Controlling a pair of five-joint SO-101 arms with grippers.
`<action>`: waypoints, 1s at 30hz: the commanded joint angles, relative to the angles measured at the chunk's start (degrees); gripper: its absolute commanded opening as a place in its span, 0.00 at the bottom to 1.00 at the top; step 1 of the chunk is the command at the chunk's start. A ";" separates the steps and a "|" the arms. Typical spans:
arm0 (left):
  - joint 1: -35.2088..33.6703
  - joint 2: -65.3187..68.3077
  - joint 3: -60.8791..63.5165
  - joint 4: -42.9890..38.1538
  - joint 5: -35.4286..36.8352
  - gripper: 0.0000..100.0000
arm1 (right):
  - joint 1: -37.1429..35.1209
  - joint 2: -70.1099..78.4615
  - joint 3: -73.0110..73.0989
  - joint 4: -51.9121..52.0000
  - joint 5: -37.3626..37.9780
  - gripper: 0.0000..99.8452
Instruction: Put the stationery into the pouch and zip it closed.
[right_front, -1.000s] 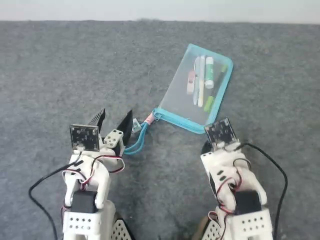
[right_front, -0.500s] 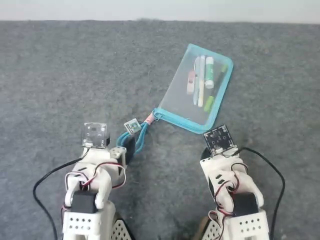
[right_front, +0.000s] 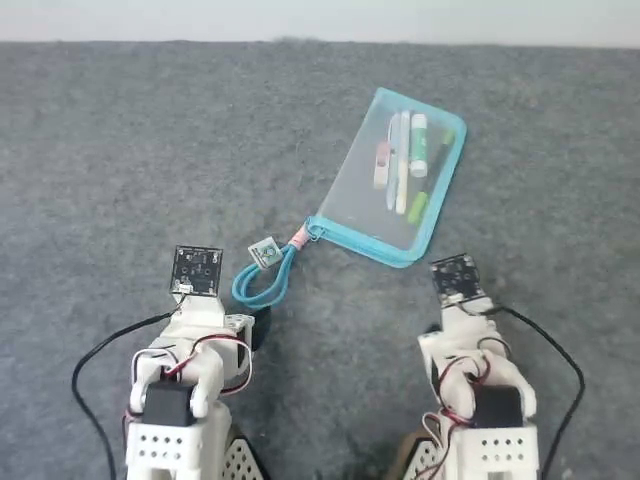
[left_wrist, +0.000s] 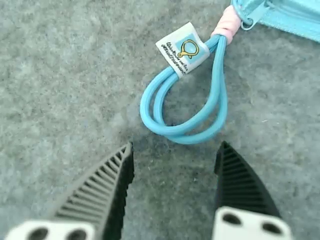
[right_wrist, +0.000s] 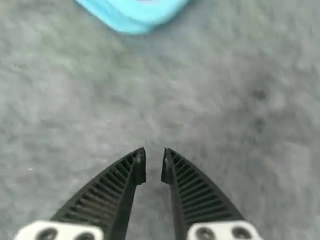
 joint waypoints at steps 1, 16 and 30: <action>-0.18 -1.41 -0.48 0.35 0.44 0.25 | 7.08 -0.84 1.14 0.75 -0.26 0.07; -0.18 -1.41 -0.48 0.35 0.44 0.25 | 16.31 -0.84 1.14 1.80 -0.26 0.07; -0.18 -1.41 -0.48 0.35 0.44 0.25 | 16.31 -0.84 1.14 1.80 -0.26 0.07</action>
